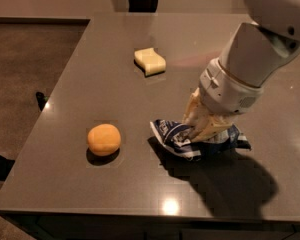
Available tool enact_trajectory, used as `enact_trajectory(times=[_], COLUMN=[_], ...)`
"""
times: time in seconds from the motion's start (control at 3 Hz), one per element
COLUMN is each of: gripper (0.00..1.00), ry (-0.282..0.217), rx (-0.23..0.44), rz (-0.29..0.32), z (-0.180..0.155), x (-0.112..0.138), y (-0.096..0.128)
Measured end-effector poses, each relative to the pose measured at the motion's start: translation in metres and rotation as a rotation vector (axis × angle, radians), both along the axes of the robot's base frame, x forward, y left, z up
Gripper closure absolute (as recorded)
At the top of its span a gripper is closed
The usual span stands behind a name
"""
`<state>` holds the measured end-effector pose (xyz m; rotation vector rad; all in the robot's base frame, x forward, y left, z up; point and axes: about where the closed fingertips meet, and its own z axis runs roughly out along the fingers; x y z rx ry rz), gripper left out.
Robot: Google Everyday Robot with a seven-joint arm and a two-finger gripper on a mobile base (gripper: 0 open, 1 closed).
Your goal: Move blue chip bag near orange
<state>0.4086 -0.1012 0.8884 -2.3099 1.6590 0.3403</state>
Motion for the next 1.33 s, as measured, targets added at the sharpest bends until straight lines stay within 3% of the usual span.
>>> enact_trajectory(times=[0.33,1.0,1.33], gripper=[1.0,0.6,0.29], ry=[-0.007,-0.038,-0.05], rx=[0.018,0.02,0.018], rz=[0.016,0.037,0.04], z=[0.0,-0.003,-0.005], x=[-0.003,0.004,0.012], y=[0.018,0.041,0.051])
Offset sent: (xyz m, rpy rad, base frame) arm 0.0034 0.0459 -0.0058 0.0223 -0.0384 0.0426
